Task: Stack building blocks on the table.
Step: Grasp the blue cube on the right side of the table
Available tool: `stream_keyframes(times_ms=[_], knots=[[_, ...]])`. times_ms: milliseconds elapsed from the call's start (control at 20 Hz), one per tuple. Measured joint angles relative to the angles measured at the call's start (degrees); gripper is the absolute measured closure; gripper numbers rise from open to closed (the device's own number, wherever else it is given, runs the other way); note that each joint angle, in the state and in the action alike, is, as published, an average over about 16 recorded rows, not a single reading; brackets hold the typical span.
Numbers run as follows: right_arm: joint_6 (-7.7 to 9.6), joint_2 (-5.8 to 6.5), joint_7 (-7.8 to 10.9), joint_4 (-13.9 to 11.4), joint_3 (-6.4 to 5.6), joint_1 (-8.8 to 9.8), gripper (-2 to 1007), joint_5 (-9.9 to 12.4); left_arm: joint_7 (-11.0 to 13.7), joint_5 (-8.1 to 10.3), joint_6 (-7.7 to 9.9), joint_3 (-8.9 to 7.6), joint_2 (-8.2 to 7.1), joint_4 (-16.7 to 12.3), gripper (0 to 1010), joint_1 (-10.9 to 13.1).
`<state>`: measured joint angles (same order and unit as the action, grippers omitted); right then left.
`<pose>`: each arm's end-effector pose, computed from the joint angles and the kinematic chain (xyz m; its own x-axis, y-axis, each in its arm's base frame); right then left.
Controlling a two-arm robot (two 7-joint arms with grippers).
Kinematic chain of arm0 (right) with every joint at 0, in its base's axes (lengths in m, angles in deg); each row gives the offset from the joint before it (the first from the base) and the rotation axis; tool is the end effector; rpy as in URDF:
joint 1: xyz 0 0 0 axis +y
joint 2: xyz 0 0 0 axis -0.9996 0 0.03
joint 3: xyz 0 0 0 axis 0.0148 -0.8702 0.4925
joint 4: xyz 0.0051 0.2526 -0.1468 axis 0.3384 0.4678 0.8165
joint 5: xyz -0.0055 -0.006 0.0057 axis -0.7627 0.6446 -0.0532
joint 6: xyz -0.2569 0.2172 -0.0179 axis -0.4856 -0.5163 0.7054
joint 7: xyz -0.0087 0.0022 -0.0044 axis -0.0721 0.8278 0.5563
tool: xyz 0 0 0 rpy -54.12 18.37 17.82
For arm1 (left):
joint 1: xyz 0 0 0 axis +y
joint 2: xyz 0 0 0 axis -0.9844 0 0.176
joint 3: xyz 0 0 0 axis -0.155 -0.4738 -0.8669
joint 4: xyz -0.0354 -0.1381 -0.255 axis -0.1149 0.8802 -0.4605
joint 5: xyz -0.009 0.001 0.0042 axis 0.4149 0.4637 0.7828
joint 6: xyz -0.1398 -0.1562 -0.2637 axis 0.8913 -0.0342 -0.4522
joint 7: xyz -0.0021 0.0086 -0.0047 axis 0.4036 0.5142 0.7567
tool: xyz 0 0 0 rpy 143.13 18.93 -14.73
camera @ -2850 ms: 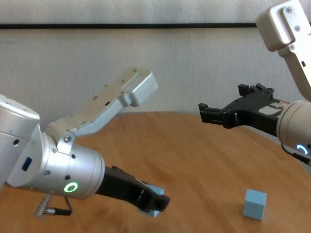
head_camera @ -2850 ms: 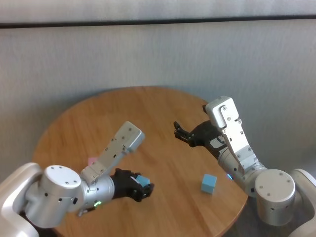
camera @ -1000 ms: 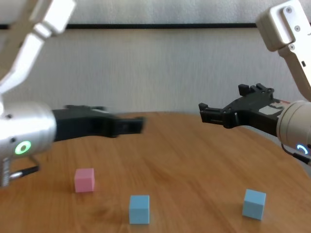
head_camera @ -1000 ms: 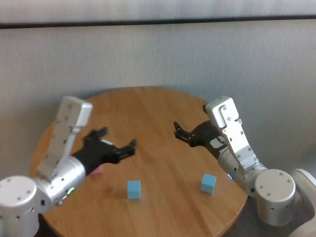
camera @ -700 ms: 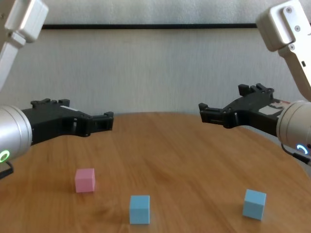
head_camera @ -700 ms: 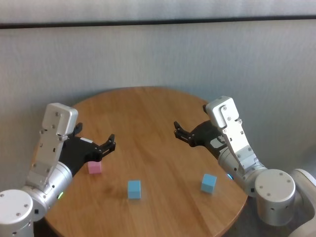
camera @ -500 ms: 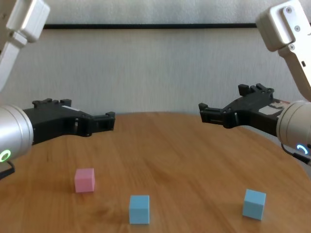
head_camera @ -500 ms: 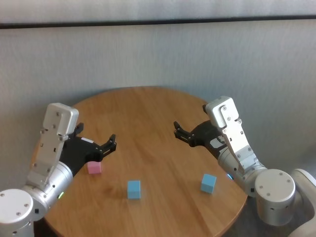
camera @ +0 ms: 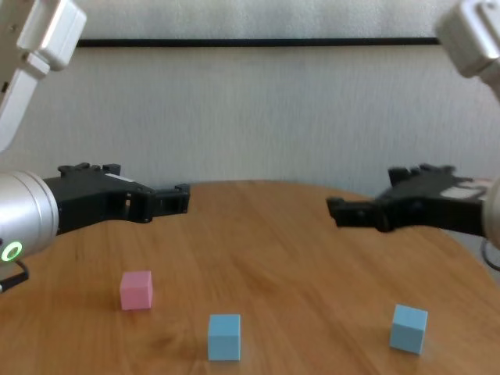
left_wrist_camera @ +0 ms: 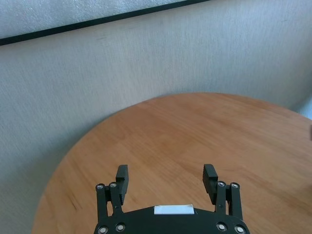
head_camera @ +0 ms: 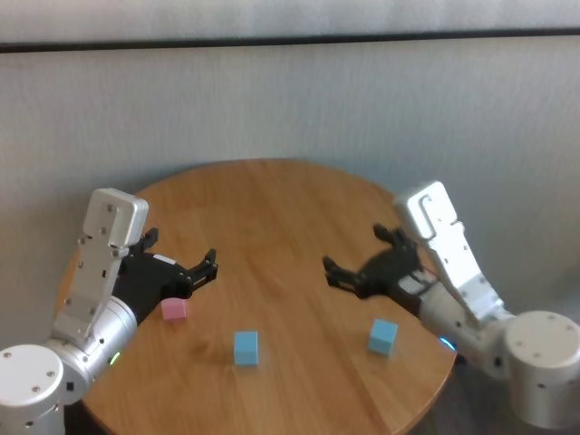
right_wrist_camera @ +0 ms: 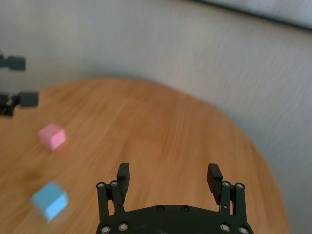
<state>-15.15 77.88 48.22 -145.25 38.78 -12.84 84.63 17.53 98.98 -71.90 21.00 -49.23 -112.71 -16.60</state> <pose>0.3888 0.0317 -0.2466 0.5014 -0.8370 0.2191 0.8572 0.4461 -0.2574 0.3657 -0.0159 -0.2472 0.3883 0.9108 0.1403 -0.9167 0.3661 0.1603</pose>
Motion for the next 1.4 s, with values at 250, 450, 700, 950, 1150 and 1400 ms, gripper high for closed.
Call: stream_keyframes(times_ms=[250,450,700,950,1150,1400], knots=[[5.68,3.5,4.43,-4.85,-1.3,2.88,4,1.73,0.16,0.22,0.25,0.12,-0.02,0.12,11,-0.16],[8.13,6.71,7.34,-7.11,-1.72,4.59,4,1.95,0.23,0.34,0.37,0.17,-0.04,0.18,11,-0.24],[8.85,9.75,10.04,-7.51,-1.45,5.4,4,1.09,0.3,0.44,0.48,0.22,-0.05,0.23,11,-0.3],[8.13,11.0,11.74,-5.41,-0.77,4.56,4,0.12,0.34,0.49,0.54,0.24,-0.06,0.26,11,-0.34],[7.84,10.87,12.95,-2.79,-0.26,3.13,4,0.0,0.36,0.52,0.56,0.25,-0.07,0.28,11,-0.36],[7.42,10.63,14.92,0.43,0.56,0.99,4,0.63,0.38,0.55,0.59,0.27,-0.07,0.3,11,-0.37]])
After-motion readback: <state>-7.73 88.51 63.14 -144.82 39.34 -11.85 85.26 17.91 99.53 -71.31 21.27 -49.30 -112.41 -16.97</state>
